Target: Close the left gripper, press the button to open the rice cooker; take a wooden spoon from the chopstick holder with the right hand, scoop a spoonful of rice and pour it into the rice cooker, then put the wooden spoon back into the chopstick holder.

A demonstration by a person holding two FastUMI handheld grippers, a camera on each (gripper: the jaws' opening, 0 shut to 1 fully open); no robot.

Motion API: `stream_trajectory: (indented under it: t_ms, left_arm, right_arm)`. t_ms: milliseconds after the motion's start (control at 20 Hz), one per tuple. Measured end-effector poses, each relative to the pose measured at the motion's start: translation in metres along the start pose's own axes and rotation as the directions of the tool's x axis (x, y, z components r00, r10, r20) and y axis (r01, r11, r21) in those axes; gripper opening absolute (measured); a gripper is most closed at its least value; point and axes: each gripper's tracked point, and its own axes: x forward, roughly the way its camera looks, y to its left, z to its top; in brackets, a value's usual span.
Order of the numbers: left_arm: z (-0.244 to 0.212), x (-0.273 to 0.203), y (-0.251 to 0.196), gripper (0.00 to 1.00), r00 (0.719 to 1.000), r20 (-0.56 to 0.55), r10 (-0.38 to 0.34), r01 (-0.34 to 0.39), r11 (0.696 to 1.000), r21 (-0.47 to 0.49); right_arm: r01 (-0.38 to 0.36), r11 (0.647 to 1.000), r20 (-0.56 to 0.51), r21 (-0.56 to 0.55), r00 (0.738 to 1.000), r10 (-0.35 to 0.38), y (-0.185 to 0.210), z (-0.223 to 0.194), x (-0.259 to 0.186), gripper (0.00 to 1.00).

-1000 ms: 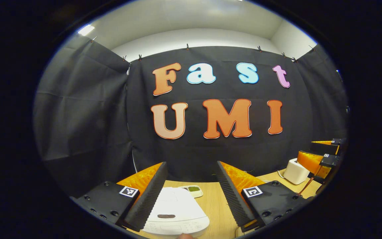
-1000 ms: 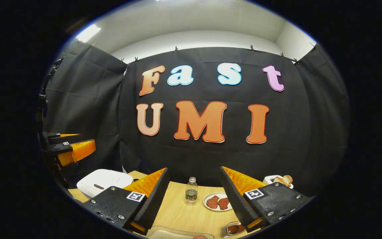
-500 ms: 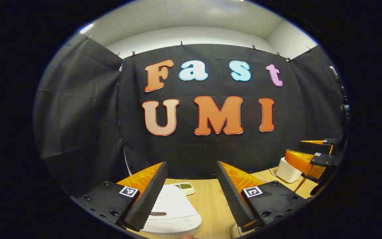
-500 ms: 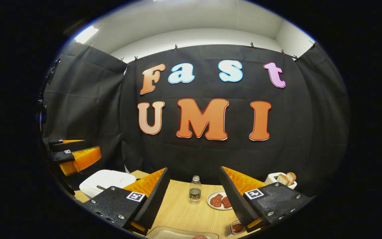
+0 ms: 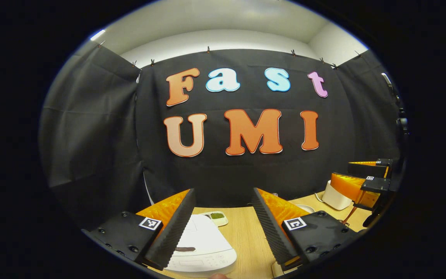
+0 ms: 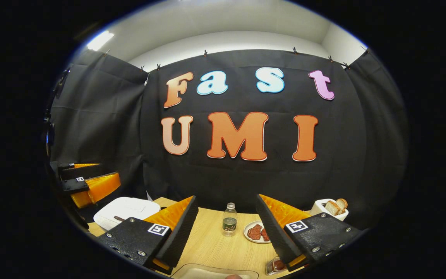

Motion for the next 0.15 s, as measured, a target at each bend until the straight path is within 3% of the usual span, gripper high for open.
stream_trajectory:
  t_ms: [150]
  left_arm:
    - [-0.0019,0.0003,0.0,1.0,1.0,-0.001,-0.003,0.003,1.0,-0.006]
  right_arm:
    - [0.0,1.0,-0.004,-0.005,1.0,0.0,0.0007,-0.0002,-0.0002,0.93]
